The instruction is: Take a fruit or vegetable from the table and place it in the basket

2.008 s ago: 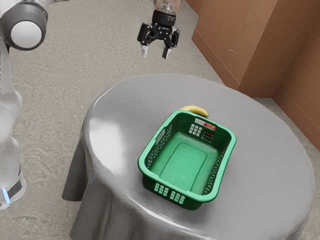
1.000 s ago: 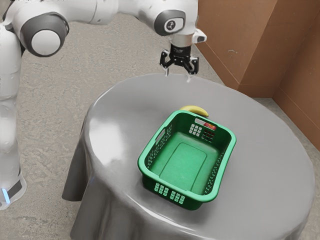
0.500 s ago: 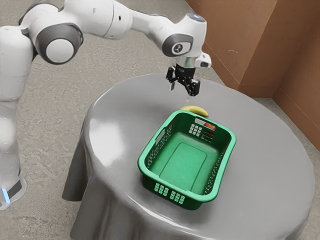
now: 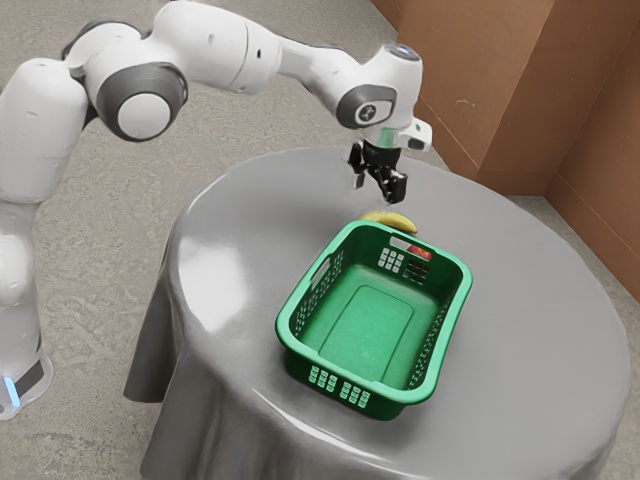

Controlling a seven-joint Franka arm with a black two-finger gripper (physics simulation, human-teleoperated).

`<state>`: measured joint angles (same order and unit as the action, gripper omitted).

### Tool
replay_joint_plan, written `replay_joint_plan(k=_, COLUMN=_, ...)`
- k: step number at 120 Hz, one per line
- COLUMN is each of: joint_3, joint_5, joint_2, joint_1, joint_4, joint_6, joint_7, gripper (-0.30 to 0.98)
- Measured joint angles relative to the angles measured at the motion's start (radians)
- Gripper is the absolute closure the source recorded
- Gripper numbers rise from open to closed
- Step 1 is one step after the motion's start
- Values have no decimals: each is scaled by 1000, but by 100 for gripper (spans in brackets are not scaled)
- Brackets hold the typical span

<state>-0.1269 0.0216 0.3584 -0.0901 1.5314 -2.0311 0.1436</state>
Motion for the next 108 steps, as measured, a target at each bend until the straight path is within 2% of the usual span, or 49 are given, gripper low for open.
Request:
replay_joint_plan(k=28, joint_3=35, joint_5=4, joint_2=22, joint_1=-5, joint_4=-6, joint_6=-42, joint_7=-46, gripper=0)
replay_joint_plan(k=63, joint_3=32, joint_5=2, joint_2=21, joint_1=-58, joint_4=-6, joint_6=-67, joint_7=-88, gripper=0)
replay_joint_plan(k=108, joint_3=44, joint_5=2, joint_2=62, joint_1=-63, joint_4=-7, joint_6=-94, joint_7=-126, gripper=0)
